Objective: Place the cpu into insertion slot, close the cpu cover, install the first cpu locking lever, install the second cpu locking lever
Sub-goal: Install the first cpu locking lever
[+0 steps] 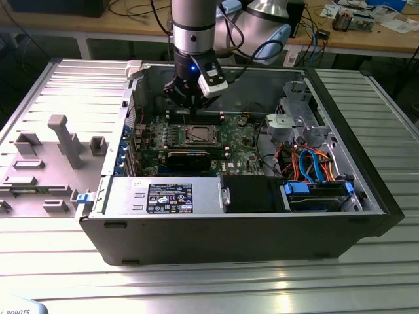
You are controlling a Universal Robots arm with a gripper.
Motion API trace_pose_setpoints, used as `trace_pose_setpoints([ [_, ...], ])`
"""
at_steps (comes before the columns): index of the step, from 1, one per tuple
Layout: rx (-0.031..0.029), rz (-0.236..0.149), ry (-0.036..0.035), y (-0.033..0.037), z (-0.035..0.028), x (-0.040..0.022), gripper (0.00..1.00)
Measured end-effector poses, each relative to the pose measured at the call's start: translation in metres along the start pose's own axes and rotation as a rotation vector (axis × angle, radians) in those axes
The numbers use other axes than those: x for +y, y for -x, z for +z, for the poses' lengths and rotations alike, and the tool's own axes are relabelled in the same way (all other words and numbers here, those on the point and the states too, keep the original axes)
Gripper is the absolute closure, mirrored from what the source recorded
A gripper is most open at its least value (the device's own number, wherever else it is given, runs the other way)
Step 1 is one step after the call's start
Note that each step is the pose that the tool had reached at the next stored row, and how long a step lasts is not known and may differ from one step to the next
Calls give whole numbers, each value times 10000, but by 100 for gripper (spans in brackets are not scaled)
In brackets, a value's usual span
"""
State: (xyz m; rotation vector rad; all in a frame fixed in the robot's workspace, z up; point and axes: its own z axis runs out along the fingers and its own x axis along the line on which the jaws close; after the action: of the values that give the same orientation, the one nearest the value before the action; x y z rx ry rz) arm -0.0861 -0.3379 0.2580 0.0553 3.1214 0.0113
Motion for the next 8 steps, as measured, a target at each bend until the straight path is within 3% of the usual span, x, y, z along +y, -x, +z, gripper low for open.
trace_pose_setpoints([
  [2,-1,-10,0,-62,-1,-2,89],
  [8,-1,-141,8,-160,1,-6,89],
])
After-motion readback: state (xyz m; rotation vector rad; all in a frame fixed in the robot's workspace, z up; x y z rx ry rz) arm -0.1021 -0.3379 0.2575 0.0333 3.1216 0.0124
